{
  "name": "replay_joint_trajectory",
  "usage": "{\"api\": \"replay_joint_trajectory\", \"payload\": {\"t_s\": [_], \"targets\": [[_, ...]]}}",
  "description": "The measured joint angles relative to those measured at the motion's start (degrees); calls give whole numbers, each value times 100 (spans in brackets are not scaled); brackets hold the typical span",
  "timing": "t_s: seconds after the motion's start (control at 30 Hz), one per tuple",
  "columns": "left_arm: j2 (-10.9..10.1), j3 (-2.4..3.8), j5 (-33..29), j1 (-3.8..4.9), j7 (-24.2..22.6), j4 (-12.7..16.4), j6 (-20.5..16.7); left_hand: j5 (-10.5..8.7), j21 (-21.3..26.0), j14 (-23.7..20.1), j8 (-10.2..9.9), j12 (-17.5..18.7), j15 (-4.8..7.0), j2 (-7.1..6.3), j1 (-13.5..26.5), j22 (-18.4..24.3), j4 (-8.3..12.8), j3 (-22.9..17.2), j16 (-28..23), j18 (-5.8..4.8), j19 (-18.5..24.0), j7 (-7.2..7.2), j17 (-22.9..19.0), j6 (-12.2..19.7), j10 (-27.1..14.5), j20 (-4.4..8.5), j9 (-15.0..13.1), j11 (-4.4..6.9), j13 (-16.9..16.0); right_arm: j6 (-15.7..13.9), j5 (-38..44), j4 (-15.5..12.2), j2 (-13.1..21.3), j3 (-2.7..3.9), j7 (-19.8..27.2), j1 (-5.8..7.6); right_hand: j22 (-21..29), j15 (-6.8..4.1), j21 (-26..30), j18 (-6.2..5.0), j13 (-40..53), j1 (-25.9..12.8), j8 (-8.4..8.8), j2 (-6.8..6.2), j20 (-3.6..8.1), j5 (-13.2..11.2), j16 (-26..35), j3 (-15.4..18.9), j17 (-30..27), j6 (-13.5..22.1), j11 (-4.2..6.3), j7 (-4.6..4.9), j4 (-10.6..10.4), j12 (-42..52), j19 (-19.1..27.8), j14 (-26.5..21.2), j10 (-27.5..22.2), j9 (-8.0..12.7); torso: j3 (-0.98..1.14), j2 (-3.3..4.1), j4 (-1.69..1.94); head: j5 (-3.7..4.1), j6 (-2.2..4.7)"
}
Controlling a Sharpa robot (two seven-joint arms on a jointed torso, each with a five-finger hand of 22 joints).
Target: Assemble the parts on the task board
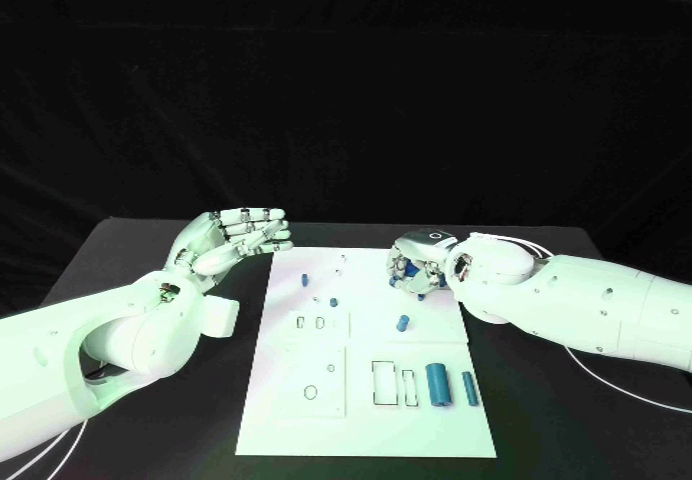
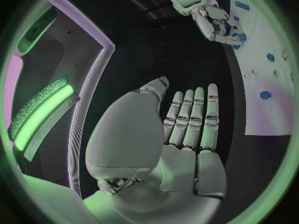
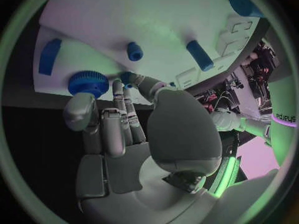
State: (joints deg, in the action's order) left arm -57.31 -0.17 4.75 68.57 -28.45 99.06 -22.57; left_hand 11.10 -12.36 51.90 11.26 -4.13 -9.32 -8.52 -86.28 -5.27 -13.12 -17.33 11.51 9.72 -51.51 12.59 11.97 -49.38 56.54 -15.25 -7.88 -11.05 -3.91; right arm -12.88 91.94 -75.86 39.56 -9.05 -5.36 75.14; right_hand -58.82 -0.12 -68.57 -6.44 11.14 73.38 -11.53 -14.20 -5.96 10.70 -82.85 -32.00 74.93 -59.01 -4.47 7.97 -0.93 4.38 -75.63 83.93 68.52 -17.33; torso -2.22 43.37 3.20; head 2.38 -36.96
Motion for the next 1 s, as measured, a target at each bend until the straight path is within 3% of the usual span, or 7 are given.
{"api": "replay_joint_trajectory", "payload": {"t_s": [0.27,0.37,0.53,0.83,1.0], "targets": [[0,0,1,1,12,-7,12,0,0,0,0,0,0,0,0,0,0,0,0,0,0,0,-1,0,0,0,0,0,0,-1,4,14,-17,3,-8,-3,-180,0,-120,0,53,26,-116,145,31,80,-85,-124,-1,-163,64,-66,-55,38,-31,0,157,-104,0,14,-3,-9,4],[0,0,2,2,18,-8,18,0,0,0,0,-1,0,0,0,0,0,0,0,0,0,0,-1,0,0,0,1,0,0,-23,4,14,-21,6,-10,-2,-249,-6,-167,-1,62,76,-161,194,52,-51,-110,-212,-1,-229,88,-89,-15,37,-52,6,214,-181,-2,19,-4,-9,7],[0,0,3,2,29,-13,28,0,0,0,0,-1,0,0,0,0,-9,-9,0,0,-11,0,1,0,0,11,1,0,0,-108,5,3,-34,5,-25,-3,-345,-42,-231,-3,76,105,-225,223,72,-66,-115,-248,-1,-294,119,-114,21,55,-73,0,284,-277,-3,29,-3,-3,15],[1,0,4,3,50,-32,45,0,0,0,0,-1,0,0,0,0,0,-32,0,-1,-20,0,5,0,0,21,1,0,0,-403,10,-82,-102,-5,-148,-18,-391,-42,-254,-4,90,118,-247,254,72,-96,-142,-289,-2,-296,99,-115,16,56,-72,0,304,-317,-7,37,2,-15,53],[5,0,4,5,60,-52,53,0,0,0,0,-1,0,0,0,0,0,-32,0,0,-20,0,10,0,0,21,1,0,0,-611,12,-69,-246,21,-263,45,-400,-42,-254,-5,90,81,-245,291,72,-99,-142,-289,-2,-295,99,-115,15,56,-72,0,304,-341,-7,41,3,-24,80]]}}
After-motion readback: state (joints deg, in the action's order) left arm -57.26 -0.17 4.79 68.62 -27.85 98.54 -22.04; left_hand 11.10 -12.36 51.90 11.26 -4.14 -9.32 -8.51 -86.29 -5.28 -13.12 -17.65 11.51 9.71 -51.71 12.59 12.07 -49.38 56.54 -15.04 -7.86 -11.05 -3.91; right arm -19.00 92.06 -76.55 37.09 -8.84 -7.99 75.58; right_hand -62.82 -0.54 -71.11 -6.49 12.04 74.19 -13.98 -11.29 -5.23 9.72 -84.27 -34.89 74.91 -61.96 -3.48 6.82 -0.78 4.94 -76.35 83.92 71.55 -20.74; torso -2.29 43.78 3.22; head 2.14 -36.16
